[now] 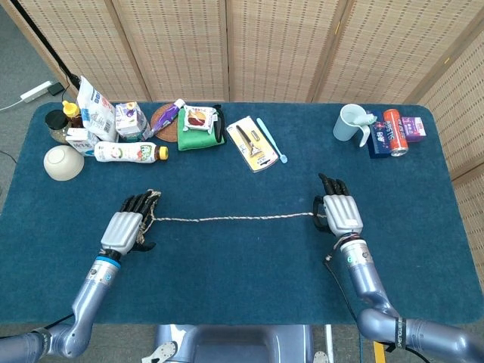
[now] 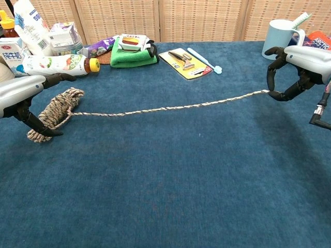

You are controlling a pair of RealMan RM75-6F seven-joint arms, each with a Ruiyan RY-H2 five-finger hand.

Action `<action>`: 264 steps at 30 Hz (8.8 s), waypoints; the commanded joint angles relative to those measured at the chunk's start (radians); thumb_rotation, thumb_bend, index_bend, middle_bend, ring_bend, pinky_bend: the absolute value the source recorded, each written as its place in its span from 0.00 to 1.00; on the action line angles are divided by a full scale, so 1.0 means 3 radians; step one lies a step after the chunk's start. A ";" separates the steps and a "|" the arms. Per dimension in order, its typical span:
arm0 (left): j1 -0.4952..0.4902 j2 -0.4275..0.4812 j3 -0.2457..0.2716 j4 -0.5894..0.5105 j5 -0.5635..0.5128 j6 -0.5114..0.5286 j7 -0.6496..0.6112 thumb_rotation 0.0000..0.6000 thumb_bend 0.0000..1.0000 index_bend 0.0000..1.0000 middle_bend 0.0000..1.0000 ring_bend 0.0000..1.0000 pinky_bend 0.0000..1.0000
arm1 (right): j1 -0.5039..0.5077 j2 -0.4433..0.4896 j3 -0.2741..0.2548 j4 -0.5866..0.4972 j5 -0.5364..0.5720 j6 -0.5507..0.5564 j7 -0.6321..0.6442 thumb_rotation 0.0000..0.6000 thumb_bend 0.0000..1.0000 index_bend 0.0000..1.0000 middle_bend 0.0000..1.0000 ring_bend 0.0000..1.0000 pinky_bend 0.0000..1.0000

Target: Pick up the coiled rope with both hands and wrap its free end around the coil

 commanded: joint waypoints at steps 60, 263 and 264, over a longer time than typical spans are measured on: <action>-0.0382 -0.0198 -0.0370 0.0012 -0.1900 0.0319 0.1066 1.00 0.21 0.00 0.00 0.00 0.23 | 0.0064 -0.0099 -0.0020 0.0043 -0.0119 -0.0056 -0.0001 1.00 0.49 0.63 0.00 0.00 0.00; -0.1763 -0.0918 -0.0433 0.1617 0.0155 -0.0552 -0.0238 1.00 0.64 0.55 0.45 0.53 0.65 | 0.1202 0.1369 0.0606 -0.2072 0.1311 -0.0383 0.0732 1.00 0.51 0.69 0.00 0.00 0.00; -0.1766 -0.0931 -0.0439 0.1618 0.0131 -0.0563 -0.0199 1.00 0.64 0.55 0.45 0.53 0.65 | 0.1221 0.1363 0.0608 -0.2077 0.1328 -0.0373 0.0721 1.00 0.51 0.69 0.00 0.00 0.00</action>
